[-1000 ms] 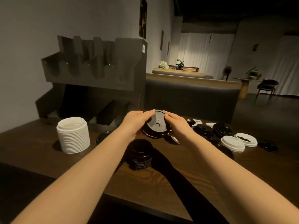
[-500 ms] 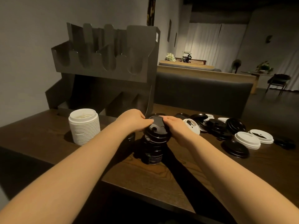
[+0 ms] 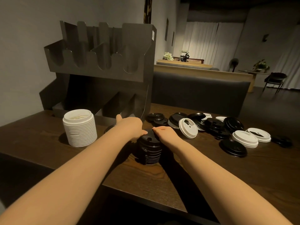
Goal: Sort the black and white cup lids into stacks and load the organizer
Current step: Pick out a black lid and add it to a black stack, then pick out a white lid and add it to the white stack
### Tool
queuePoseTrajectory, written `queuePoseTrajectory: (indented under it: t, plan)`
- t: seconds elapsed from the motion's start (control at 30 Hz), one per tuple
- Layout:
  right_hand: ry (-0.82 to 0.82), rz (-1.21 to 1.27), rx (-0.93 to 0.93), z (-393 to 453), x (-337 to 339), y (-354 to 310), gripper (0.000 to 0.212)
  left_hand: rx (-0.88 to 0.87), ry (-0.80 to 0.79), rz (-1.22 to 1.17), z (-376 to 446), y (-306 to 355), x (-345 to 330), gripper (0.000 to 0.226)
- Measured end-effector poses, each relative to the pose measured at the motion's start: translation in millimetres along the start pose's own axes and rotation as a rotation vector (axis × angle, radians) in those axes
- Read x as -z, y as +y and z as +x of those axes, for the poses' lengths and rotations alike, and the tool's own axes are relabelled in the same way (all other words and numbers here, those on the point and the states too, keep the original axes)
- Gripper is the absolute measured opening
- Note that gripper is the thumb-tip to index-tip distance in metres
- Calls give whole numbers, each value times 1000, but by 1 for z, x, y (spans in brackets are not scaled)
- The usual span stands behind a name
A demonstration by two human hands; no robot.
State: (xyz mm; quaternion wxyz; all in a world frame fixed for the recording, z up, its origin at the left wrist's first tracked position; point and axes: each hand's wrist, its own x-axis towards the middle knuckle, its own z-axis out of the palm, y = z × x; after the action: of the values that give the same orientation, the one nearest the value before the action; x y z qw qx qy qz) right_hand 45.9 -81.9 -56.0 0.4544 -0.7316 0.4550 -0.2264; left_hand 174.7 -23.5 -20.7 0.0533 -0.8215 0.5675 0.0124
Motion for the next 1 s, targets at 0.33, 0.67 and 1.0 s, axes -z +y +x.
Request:
queuePoseTrajectory:
  t: [0.33, 0.67, 1.0]
  plan:
    - [123, -348, 70, 3, -6, 2, 34, 96, -6, 273, -5, 7, -12, 56]
    - [252, -140, 461, -25, 19, 6, 38, -9, 115, 151, -11, -6, 4, 68]
    - [259, 209, 295, -23, 51, 8, 46, -106, 432, -175, -11, 54, 35, 45]
